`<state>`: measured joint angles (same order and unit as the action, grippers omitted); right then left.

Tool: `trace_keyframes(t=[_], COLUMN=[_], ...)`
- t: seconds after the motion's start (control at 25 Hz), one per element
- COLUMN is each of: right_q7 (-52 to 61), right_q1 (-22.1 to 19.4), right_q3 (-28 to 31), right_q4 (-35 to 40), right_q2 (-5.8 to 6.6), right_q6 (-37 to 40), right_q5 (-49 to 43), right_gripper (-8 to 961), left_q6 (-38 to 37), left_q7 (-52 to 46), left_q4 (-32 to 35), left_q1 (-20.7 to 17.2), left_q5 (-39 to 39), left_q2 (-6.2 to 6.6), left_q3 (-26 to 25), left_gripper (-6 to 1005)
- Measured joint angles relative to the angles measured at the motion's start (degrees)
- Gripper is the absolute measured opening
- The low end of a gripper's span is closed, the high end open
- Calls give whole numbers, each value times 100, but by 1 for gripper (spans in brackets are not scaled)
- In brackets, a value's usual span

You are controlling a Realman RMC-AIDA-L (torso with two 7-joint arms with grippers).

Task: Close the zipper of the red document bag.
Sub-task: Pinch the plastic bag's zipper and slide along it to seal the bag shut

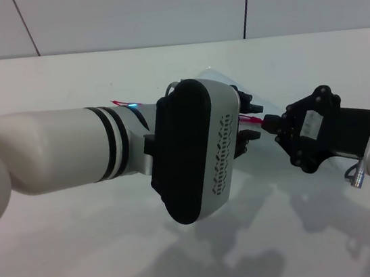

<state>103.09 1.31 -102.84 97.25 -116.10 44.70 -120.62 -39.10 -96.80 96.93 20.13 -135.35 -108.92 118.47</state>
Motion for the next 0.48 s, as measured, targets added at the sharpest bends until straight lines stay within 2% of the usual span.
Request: trace_keyframes(t=[0.12, 0.32, 0.48], right_q7=[-1, -66, -70], right_q1=[5, -8, -6], right_q3=[1, 1, -3], right_q4=[-3, -5, -5], right_q2=[0, -7, -9], right_q6=[-2, -6, -6], right_q5=[-1, 17, 18], right_gripper=[98, 101, 103], left_q6=[-1, -1, -1], left_q7=[-2, -4, -5], left_q4=[-25, -70, -70], left_q1=[0, 0, 4], left_q5=[-19, -23, -26], left_q2=[-6, -7, -14], left_q3=[0, 0, 0], left_gripper=[424, 311, 307])
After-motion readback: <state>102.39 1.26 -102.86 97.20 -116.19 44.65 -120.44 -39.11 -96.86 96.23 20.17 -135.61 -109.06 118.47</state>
